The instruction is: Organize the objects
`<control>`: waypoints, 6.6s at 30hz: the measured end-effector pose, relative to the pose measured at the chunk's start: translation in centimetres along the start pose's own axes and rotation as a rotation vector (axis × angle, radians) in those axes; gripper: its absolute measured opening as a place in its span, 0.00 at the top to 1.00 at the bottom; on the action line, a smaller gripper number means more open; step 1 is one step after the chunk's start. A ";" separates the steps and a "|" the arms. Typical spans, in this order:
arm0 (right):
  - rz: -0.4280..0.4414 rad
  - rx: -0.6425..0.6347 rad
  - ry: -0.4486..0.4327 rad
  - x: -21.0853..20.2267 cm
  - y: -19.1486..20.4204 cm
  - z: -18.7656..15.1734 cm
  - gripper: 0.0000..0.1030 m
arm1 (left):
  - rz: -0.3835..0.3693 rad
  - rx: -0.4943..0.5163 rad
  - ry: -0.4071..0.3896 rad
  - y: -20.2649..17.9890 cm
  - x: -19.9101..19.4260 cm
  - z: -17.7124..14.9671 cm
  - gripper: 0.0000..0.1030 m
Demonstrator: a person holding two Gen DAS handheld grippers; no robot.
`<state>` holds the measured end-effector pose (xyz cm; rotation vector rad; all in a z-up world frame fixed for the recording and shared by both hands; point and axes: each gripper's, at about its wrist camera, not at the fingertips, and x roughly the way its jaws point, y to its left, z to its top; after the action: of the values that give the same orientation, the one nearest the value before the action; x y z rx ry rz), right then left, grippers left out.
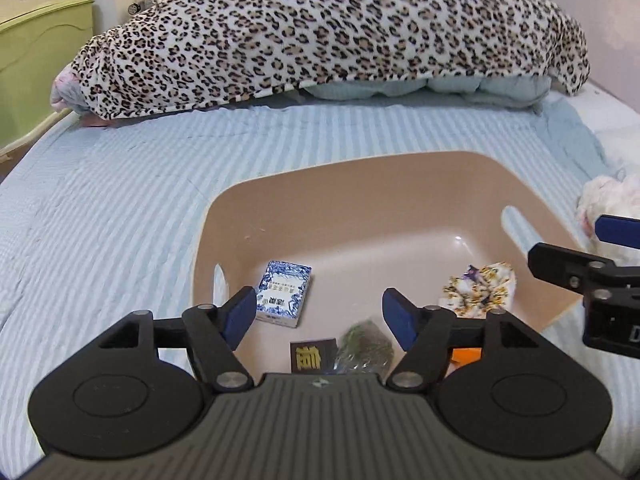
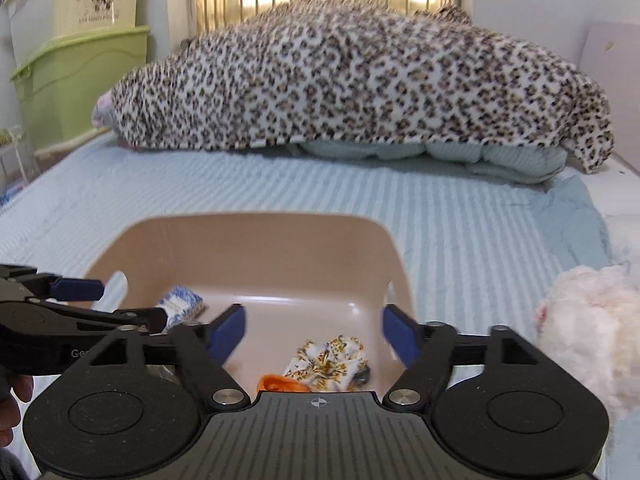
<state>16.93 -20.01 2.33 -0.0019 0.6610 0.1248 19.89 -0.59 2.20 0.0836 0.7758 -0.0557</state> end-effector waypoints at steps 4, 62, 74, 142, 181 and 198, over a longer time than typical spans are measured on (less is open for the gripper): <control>-0.011 -0.008 -0.004 -2.3 -0.5 -1.2 0.09 | -0.007 -0.003 -0.007 -0.3 -2.1 -0.9 0.29; -0.119 0.156 0.288 5.8 -3.3 -12.4 0.02 | -0.092 -0.136 0.241 -3.6 5.2 -7.6 0.16; -0.075 0.131 0.271 6.9 -1.9 -12.6 0.00 | -0.032 -0.149 0.251 -2.7 6.7 -8.6 0.13; -0.040 -0.033 0.011 5.7 0.4 -0.1 0.48 | 0.012 -0.047 0.092 -0.1 5.4 2.2 0.41; -0.024 0.007 -0.020 -9.0 1.5 -4.4 0.03 | -0.037 -0.086 -0.004 0.2 -10.9 -2.6 0.27; -0.030 0.002 -0.041 -15.2 1.7 -8.5 0.00 | -0.068 -0.035 -0.039 -0.3 -18.0 -7.6 0.28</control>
<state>-0.34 -20.40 4.96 -0.0072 0.6201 0.0949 1.76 0.18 9.40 0.0235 0.7404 -0.1077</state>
